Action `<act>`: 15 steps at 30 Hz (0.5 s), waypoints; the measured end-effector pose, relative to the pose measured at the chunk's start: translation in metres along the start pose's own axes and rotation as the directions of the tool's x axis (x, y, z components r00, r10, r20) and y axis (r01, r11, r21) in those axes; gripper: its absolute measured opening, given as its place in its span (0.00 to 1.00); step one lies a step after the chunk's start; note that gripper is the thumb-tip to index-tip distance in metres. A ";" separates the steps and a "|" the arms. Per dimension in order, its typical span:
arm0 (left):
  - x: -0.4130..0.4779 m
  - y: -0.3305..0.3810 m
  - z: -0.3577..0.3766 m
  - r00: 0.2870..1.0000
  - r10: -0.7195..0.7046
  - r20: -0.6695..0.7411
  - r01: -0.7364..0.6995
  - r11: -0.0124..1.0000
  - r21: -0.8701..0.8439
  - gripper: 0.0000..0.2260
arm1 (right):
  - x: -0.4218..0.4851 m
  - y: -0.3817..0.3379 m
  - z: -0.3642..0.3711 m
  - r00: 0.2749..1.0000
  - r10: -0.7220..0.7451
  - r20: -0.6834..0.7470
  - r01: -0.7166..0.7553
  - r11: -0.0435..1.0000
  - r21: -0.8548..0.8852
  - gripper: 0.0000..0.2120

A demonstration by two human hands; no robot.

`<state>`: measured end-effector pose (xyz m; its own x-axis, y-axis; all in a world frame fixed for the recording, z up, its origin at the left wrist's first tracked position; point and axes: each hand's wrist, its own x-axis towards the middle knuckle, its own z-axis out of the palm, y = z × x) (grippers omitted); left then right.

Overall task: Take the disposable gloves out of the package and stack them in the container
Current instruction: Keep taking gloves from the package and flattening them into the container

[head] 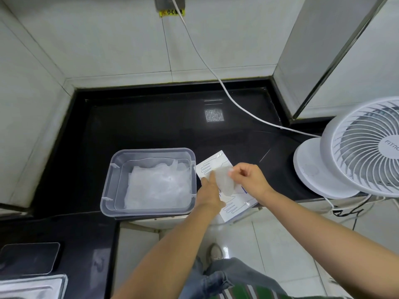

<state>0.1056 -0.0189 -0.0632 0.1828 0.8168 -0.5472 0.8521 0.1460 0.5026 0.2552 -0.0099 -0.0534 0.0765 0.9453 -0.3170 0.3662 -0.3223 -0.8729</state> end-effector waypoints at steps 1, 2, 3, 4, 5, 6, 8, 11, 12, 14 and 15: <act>0.000 -0.001 0.001 1.000 0.003 0.008 -0.003 1.000 0.016 0.46 | 0.000 0.005 0.000 0.999 0.034 0.019 -0.034 0.999 0.002 0.07; 0.000 0.000 0.001 1.000 0.004 0.013 -0.004 0.999 0.034 0.46 | 0.000 0.007 -0.001 0.996 0.083 0.045 -0.081 0.996 -0.027 0.05; 0.000 0.001 0.001 1.000 0.004 0.013 -0.005 0.999 0.045 0.46 | 0.000 0.011 -0.001 0.991 0.119 0.062 -0.115 0.991 -0.069 0.04; 0.001 0.002 0.001 1.000 0.004 0.007 -0.004 0.999 0.050 0.45 | 0.000 0.013 -0.001 0.987 0.145 0.064 -0.137 0.984 -0.111 0.06; 0.002 0.004 0.000 1.000 0.004 -0.009 -0.004 0.999 0.050 0.44 | 0.002 0.016 -0.001 0.987 0.151 0.062 -0.142 0.980 -0.137 0.08; 0.002 0.007 -0.001 1.000 0.004 -0.031 -0.003 0.999 0.044 0.43 | 0.002 0.017 -0.001 0.987 0.146 0.063 -0.134 0.977 -0.167 0.10; 0.003 0.010 -0.002 0.998 -0.001 -0.063 0.003 0.999 0.035 0.41 | 0.001 0.014 0.001 0.986 0.146 0.078 -0.124 0.964 -0.236 0.10; 0.004 0.010 -0.002 1.000 -0.020 -0.022 0.021 0.998 0.062 0.39 | -0.002 0.018 0.003 0.972 0.177 0.157 -0.145 0.970 -0.197 0.09; 0.004 0.010 -0.002 1.000 -0.020 -0.013 0.021 0.998 0.057 0.38 | -0.006 0.016 0.003 0.968 0.180 0.176 -0.158 0.979 -0.130 0.10; 0.004 0.008 -0.003 1.000 -0.004 -0.014 0.005 0.999 0.034 0.38 | -0.011 0.012 0.000 0.971 0.170 0.170 -0.188 0.978 0.094 0.10; 0.004 0.008 -0.003 1.000 0.007 -0.022 -0.007 1.000 0.026 0.37 | -0.013 0.007 -0.001 0.976 0.156 0.150 -0.184 0.963 0.199 0.10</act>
<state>0.1117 -0.0130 -0.0596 0.1781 0.8300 -0.5285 0.8632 0.1260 0.4888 0.2583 -0.0241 -0.0553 -0.0073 0.8654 -0.5010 0.1541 -0.4941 -0.8557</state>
